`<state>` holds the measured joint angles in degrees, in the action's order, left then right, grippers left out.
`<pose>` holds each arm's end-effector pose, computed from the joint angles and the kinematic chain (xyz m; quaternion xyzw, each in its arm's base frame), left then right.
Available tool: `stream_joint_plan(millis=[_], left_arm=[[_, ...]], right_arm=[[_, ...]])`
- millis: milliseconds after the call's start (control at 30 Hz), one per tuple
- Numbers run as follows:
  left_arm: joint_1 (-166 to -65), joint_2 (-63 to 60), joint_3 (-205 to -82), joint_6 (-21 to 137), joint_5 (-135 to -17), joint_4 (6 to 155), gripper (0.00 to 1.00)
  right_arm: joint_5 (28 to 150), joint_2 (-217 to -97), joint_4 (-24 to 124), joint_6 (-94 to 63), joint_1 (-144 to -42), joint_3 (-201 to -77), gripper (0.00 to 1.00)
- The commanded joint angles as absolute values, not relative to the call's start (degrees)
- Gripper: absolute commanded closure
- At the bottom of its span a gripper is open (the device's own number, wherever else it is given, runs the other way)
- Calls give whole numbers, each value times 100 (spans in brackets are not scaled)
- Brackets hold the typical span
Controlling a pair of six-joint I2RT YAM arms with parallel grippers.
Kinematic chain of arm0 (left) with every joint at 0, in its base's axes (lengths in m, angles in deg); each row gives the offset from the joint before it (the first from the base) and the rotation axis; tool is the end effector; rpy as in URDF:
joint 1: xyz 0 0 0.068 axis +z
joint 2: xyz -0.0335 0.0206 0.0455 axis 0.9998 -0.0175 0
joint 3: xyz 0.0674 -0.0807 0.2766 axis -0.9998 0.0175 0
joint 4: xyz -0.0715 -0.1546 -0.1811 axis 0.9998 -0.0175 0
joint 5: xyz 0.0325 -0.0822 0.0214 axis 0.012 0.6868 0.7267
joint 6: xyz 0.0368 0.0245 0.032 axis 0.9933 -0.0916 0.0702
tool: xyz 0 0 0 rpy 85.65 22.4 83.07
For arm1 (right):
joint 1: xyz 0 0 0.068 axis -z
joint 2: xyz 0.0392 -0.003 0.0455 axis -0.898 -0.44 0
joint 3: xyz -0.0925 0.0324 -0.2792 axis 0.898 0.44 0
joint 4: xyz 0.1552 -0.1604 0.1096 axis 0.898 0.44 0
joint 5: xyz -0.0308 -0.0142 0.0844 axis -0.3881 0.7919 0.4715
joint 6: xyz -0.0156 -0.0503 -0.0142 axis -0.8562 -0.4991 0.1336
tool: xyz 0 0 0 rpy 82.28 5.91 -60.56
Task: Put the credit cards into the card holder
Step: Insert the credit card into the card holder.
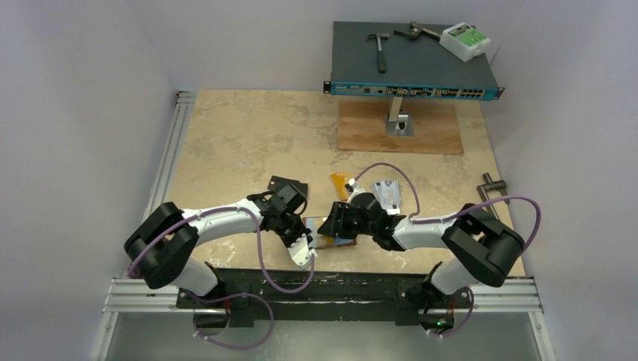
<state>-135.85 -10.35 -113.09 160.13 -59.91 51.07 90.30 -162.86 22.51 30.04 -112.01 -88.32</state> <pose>0.1531 -0.1854 0.1872 0.9110 0.3120 -0.1264 0.2381 0.1671 0.1949 0.1620 -0.0024 0.8857 0.3977 0.2395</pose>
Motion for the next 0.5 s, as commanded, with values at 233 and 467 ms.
stream_joint_plan(millis=[233,467], left_arm=[[-13620,-1047,-11331,15811,-5896,5007,85],[-13619,-942,-11381,15486,-5839,5407,87]], right_arm=[[8272,-16136,4556,2360,-11277,-9139,44],[8136,-16254,4810,2368,-11418,-9444,44]])
